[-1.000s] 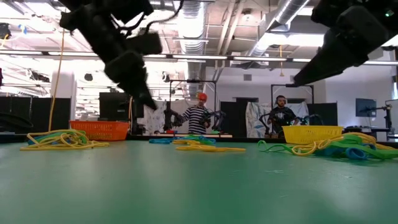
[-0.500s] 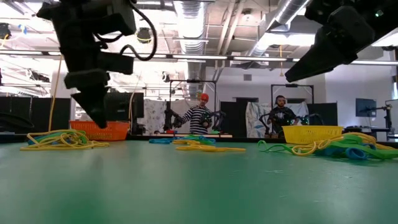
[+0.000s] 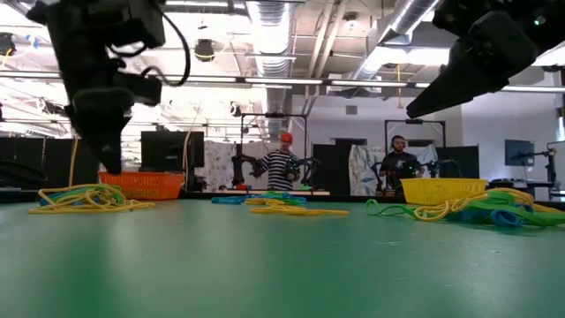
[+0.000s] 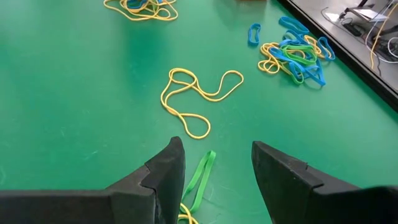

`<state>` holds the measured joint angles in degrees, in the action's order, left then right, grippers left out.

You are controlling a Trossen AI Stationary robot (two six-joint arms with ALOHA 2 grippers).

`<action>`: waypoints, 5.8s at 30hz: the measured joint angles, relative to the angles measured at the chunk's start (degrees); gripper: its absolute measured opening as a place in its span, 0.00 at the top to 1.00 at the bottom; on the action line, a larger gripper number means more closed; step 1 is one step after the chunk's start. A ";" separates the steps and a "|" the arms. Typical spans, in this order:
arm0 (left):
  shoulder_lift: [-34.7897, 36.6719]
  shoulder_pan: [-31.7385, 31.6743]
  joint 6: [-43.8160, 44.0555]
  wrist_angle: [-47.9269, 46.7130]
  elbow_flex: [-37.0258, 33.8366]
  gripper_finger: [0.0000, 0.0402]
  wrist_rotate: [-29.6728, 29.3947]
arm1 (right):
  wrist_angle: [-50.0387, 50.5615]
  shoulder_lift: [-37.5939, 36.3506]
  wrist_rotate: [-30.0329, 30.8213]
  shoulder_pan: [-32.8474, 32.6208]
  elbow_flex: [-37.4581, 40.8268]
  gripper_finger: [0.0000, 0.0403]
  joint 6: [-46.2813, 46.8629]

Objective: Sort rubber bands into baskets
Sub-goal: Put the green rubber band into the orange bin

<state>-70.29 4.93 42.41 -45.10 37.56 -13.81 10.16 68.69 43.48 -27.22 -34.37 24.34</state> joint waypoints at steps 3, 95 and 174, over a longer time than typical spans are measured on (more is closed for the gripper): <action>-0.05 -0.80 0.12 1.76 -1.50 0.62 0.35 | 0.03 0.00 -0.02 0.00 0.00 0.47 0.00; -0.08 -21.40 -32.57 -0.25 17.85 1.00 -20.61 | -0.25 0.02 -0.04 -0.79 -0.04 0.47 0.05; -4.97 -37.85 -45.11 -17.17 9.71 0.62 13.61 | -1.43 0.04 0.00 -0.74 -0.04 0.47 -0.39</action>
<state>-75.26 -32.92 -2.70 -62.28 47.28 -0.21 8.73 68.73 43.48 -27.97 -34.41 23.94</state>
